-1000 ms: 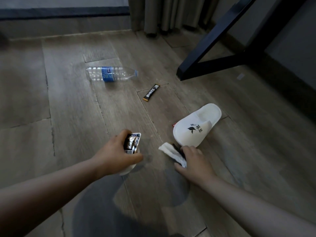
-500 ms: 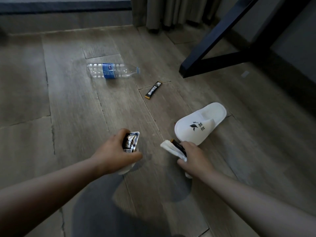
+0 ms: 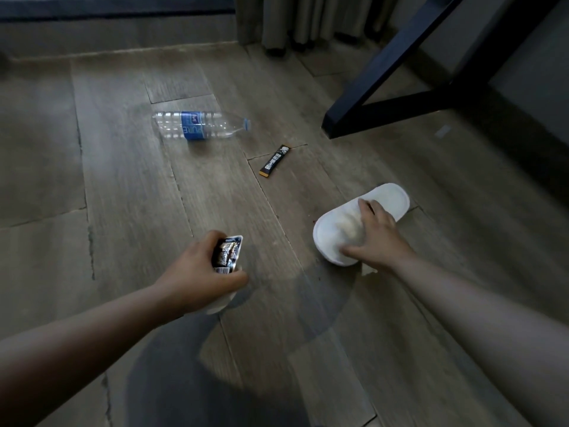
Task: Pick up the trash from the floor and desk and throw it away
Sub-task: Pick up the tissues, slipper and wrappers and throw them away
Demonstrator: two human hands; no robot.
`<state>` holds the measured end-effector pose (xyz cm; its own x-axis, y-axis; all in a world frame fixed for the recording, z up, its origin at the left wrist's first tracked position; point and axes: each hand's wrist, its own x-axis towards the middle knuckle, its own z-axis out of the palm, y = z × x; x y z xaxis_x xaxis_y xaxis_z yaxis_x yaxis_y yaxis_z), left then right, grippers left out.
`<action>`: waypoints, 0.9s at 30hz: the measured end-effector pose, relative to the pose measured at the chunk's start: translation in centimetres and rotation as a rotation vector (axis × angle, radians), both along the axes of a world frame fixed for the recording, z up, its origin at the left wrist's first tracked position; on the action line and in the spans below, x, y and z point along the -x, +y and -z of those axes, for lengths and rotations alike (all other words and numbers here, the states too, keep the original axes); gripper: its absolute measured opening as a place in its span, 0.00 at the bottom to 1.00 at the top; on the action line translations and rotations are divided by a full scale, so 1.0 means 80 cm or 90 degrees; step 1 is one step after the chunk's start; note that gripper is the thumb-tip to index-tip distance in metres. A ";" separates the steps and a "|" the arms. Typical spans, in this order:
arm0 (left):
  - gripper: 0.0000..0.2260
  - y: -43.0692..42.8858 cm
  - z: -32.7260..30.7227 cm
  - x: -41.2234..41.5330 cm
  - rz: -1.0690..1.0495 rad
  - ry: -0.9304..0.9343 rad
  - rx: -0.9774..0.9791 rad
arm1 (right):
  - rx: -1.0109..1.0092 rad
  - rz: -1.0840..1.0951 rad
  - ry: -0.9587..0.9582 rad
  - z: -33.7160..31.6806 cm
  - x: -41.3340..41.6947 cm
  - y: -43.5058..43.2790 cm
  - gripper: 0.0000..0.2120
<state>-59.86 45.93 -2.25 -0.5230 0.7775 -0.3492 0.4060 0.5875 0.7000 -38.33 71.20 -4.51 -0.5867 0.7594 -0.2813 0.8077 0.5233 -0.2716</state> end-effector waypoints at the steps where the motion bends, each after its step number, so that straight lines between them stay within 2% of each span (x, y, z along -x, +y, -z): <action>1: 0.22 -0.001 0.001 0.001 -0.004 0.005 0.004 | 0.015 -0.003 -0.010 0.005 0.001 -0.001 0.54; 6: 0.26 -0.004 0.007 0.007 -0.008 0.012 0.013 | 0.068 0.023 -0.057 0.021 0.011 -0.009 0.66; 9: 0.27 -0.006 0.010 0.009 -0.006 0.015 0.014 | 0.083 0.031 -0.081 0.023 0.019 -0.011 0.68; 16: 0.23 0.000 0.012 0.006 -0.010 0.036 0.011 | 0.039 0.034 -0.077 0.031 0.023 -0.015 0.61; 23: 0.20 0.002 0.010 0.003 -0.002 0.016 -0.002 | -0.018 0.056 0.024 0.028 0.021 -0.023 0.52; 27: 0.20 0.007 0.007 0.003 0.003 0.004 -0.002 | -0.018 0.064 0.069 0.022 0.016 -0.029 0.51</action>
